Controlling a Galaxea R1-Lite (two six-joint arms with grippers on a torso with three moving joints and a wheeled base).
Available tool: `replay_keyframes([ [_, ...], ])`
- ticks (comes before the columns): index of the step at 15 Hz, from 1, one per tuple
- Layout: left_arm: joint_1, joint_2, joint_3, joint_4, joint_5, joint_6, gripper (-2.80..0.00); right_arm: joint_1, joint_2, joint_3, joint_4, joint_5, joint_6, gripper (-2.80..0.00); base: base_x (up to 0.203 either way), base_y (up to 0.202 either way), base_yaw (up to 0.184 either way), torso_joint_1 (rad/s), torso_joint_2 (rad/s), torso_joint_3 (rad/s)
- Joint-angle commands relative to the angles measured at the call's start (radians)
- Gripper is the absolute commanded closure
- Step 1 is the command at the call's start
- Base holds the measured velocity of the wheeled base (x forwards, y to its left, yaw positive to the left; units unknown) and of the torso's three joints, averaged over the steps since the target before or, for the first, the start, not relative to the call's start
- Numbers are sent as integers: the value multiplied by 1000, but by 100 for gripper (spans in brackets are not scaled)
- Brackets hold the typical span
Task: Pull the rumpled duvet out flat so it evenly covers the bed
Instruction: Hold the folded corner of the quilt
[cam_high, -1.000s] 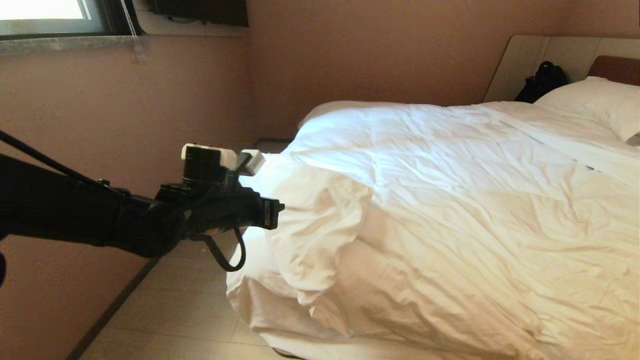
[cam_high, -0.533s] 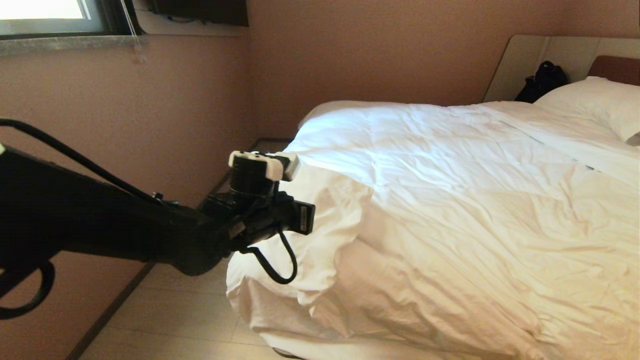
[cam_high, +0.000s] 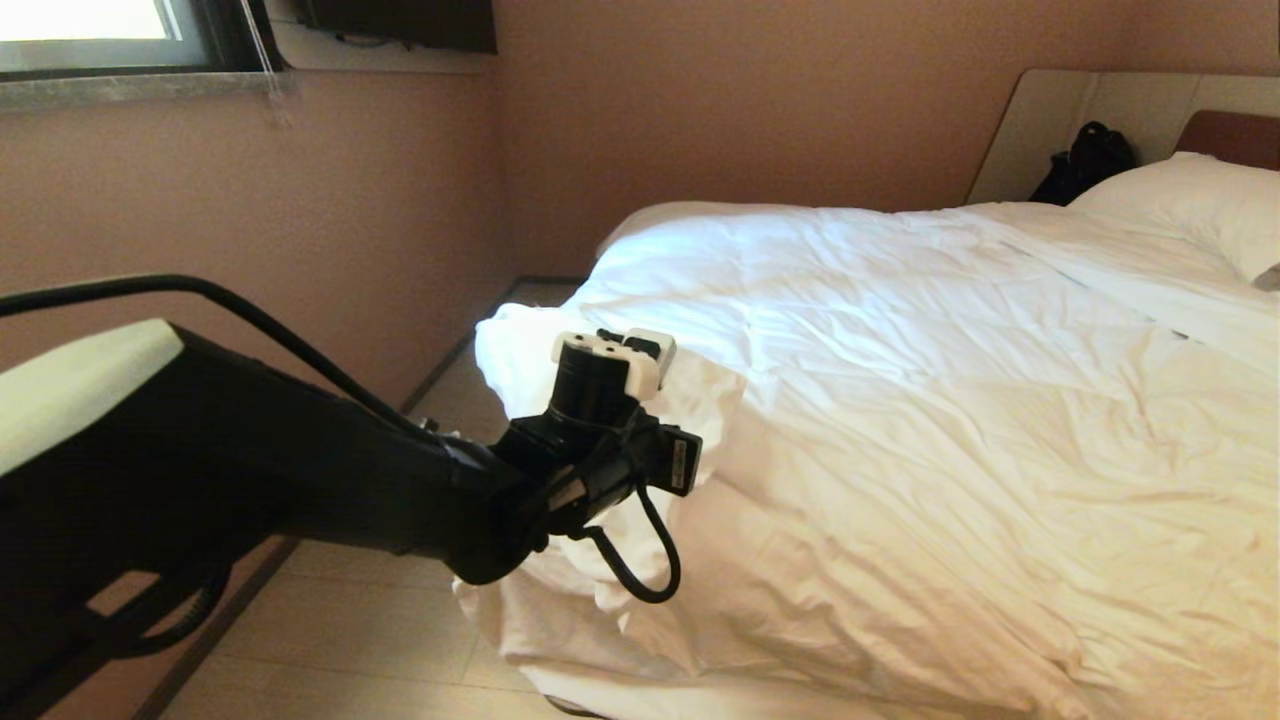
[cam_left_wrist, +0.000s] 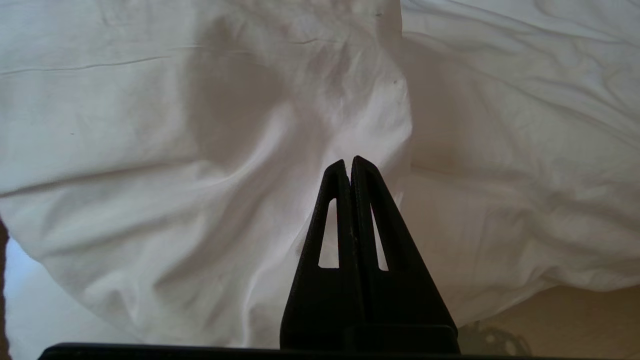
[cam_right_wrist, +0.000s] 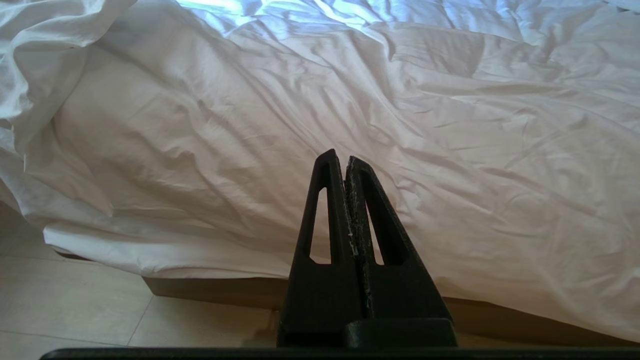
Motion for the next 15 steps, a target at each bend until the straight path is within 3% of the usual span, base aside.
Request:
replay_keyframes([
  [1, -5, 28, -4, -8, -1, 0, 0, 0, 0, 0, 0, 1, 0, 0, 0, 0, 0, 0, 0, 0],
  [4, -10, 50, -13, -17, -1, 1, 0, 0, 0, 0, 0, 1, 0, 0, 0, 0, 0, 0, 0, 0],
  [5, -12, 56, -18, -20, -1, 1, -280, 0, 0, 0, 0, 1, 0, 0, 0, 0, 0, 0, 0, 0],
  [11, -35, 116, -76, -40, 2, 14, -280, 0, 0, 0, 0, 1, 0, 0, 0, 0, 0, 0, 0, 0],
  [15, -43, 217, -129, -128, 57, 89, -280, 0, 0, 0, 0, 1, 0, 0, 0, 0, 0, 0, 0, 0],
])
